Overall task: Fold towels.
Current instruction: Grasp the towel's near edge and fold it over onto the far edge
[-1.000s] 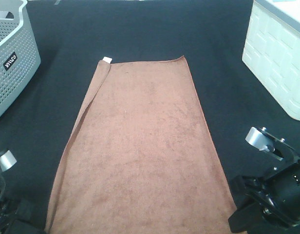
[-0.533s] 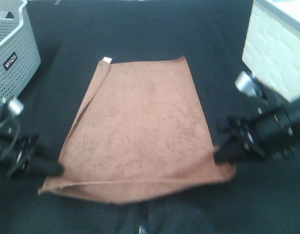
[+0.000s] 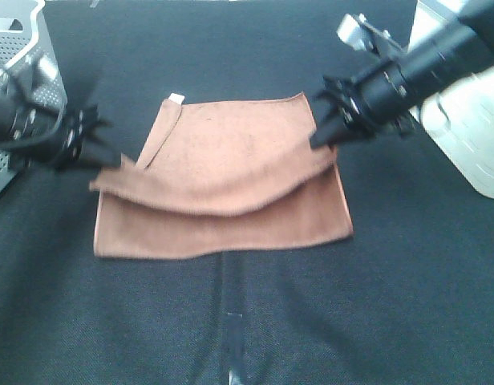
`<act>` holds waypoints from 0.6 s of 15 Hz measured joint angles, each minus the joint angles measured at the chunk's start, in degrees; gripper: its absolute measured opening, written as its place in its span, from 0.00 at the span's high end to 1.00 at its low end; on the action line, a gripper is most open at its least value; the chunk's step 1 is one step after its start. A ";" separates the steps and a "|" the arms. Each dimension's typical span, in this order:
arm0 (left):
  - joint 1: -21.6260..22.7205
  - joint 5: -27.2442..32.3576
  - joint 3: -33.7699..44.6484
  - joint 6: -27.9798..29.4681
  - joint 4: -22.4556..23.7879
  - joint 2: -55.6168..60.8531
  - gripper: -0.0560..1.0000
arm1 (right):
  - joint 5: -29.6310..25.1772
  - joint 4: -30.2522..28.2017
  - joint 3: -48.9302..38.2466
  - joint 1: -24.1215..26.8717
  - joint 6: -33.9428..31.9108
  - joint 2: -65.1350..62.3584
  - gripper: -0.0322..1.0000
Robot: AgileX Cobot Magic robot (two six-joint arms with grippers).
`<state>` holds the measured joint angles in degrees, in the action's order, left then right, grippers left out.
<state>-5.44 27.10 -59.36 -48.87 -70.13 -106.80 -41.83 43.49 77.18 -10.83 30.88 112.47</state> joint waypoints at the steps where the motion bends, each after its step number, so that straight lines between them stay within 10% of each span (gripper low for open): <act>1: 0.00 -2.52 -3.15 0.11 0.29 -1.72 0.95 | -0.52 -2.01 5.16 0.00 -2.41 2.86 0.97; 9: 0.00 -9.00 -33.63 -0.11 3.44 -20.51 0.95 | -4.41 -15.47 45.03 0.06 -14.27 26.13 0.97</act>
<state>-5.44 18.11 -92.99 -48.99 -66.69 -127.31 -46.24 28.02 122.21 -10.77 16.62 138.60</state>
